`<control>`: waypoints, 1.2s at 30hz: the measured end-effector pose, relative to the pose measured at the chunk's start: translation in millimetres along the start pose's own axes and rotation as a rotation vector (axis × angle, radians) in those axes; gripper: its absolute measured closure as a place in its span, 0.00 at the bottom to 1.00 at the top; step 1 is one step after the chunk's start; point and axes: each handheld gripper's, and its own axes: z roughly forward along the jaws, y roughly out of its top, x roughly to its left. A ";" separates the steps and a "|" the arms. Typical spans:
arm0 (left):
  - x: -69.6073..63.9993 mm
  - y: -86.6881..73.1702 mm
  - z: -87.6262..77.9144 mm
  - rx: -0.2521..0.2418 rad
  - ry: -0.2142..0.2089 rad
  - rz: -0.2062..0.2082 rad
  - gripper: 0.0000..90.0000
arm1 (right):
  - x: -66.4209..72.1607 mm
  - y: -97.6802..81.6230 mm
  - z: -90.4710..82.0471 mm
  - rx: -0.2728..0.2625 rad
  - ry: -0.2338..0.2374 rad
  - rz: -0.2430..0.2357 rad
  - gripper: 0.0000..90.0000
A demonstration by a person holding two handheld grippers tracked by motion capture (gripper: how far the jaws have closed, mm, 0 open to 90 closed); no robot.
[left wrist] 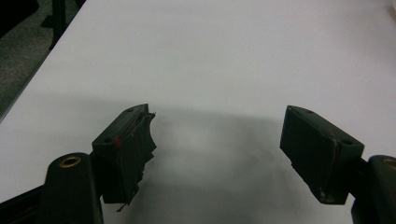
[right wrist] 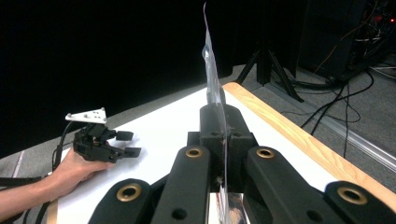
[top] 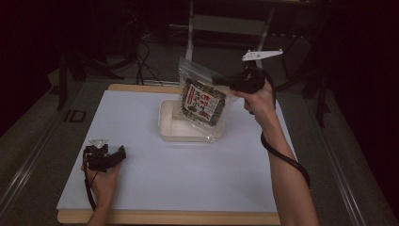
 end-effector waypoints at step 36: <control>0.4 0.0 0.0 -0.001 -0.001 -0.004 0.28 | -14.2 -24.9 30.2 -0.001 0.012 0.070 1.00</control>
